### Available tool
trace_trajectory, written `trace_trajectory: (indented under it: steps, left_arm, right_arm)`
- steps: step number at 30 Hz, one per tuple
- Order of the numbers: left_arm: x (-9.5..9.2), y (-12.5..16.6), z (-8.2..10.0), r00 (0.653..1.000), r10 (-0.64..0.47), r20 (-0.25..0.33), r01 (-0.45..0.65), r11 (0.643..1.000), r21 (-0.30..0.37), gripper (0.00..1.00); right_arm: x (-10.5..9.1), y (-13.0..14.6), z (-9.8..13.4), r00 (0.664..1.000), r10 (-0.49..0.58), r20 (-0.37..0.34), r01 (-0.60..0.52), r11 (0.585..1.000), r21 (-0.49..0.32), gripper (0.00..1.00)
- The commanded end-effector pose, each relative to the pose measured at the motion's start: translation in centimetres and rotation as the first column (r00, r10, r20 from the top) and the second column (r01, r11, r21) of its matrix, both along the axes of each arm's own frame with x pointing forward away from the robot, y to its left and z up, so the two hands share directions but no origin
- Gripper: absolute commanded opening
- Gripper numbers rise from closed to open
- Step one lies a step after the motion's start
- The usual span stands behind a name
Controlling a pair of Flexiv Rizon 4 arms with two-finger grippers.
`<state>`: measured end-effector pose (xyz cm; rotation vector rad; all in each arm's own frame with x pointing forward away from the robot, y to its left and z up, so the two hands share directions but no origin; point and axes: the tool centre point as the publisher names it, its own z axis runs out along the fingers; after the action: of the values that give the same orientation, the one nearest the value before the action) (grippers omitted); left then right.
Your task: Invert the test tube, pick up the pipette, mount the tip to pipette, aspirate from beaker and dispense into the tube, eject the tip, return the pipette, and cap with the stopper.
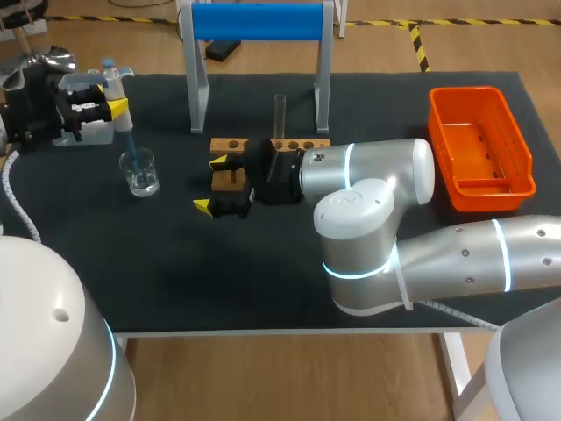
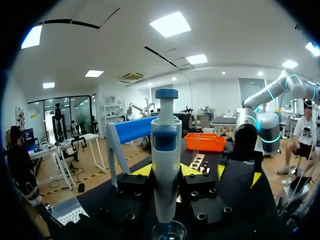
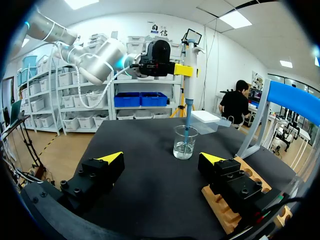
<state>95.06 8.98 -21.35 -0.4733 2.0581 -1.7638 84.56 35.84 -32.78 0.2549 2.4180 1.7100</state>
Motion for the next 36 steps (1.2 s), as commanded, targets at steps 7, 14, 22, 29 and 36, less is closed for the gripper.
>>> trace_trajectory:
  steps: [7,14,22,29,36]
  left_arm:
    - [-0.01,-0.09,-0.03,1.0,-0.002,0.007,0.002,1.0,0.004,0.0]
    - [-0.05,-0.2,-0.03,1.0,-0.004,0.006,0.004,1.0,0.006,0.0]
    - [-0.06,-0.42,-0.13,1.0,-0.008,0.0,0.008,1.0,0.006,0.0]
    - [-0.06,-0.42,-0.13,1.0,-0.008,0.0,0.008,1.0,0.006,0.0]
    - [-0.06,-0.42,-0.13,1.0,-0.008,0.0,0.008,1.0,0.006,0.0]
  right_arm:
    - [-0.01,-0.1,-0.1,1.0,0.001,0.001,-0.001,1.0,0.004,1.0]
    - [-0.01,-0.1,-0.1,1.0,0.001,0.001,-0.001,1.0,0.004,1.0]
    - [-0.01,-0.1,-0.1,1.0,0.001,0.001,-0.001,1.0,0.004,1.0]
    - [-0.01,-0.1,-0.1,1.0,0.001,0.001,-0.001,1.0,0.004,1.0]
    - [-0.01,-0.1,-0.1,1.0,0.001,0.001,-0.001,1.0,0.004,1.0]
